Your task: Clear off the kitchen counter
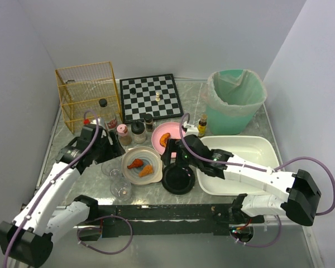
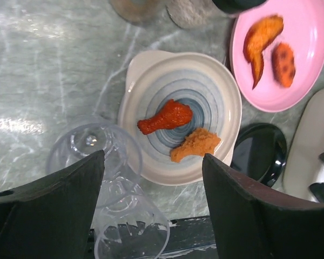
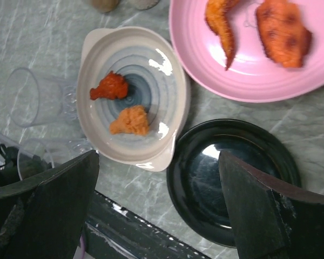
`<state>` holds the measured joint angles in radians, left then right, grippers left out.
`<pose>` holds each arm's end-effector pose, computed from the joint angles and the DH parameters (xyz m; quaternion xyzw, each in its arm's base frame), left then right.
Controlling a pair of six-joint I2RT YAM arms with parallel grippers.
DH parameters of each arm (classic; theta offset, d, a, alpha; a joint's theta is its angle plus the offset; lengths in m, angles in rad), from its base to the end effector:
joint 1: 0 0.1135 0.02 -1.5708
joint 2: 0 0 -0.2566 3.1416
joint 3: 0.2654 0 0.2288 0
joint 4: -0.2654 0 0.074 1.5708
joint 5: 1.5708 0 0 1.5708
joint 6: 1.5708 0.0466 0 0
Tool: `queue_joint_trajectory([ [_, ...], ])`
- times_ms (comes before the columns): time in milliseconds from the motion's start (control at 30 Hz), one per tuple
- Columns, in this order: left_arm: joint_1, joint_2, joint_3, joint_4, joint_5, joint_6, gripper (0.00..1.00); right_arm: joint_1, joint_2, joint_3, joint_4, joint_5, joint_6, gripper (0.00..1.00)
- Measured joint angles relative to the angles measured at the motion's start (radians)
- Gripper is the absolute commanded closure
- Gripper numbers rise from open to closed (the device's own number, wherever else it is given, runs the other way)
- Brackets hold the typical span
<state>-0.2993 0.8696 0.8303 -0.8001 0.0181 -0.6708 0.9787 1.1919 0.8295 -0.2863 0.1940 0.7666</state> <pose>0.1507 -0.0474 0.2711 -0.1693 0.9184 -0.1742 0.3124 0.1460 0.2009 0.2574 -0.0515 0.8909 0.2834 0.3511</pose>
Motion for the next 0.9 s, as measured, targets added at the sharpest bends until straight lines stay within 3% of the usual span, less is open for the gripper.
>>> queue_joint_trajectory([
  [500, -0.253, 0.171, -0.035, 0.058, -0.223, -0.123, 0.32, -0.067, -0.079, -0.071, -0.005, -0.006, 0.002, 0.02],
  [700, -0.274, 0.206, -0.075, 0.061, -0.29, -0.173, 0.37, -0.099, -0.081, -0.071, -0.006, -0.027, -0.013, 0.02],
  [900, -0.275, 0.235, -0.091, 0.084, -0.318, -0.191, 0.49, -0.123, -0.081, -0.071, -0.006, -0.052, -0.025, 0.02],
])
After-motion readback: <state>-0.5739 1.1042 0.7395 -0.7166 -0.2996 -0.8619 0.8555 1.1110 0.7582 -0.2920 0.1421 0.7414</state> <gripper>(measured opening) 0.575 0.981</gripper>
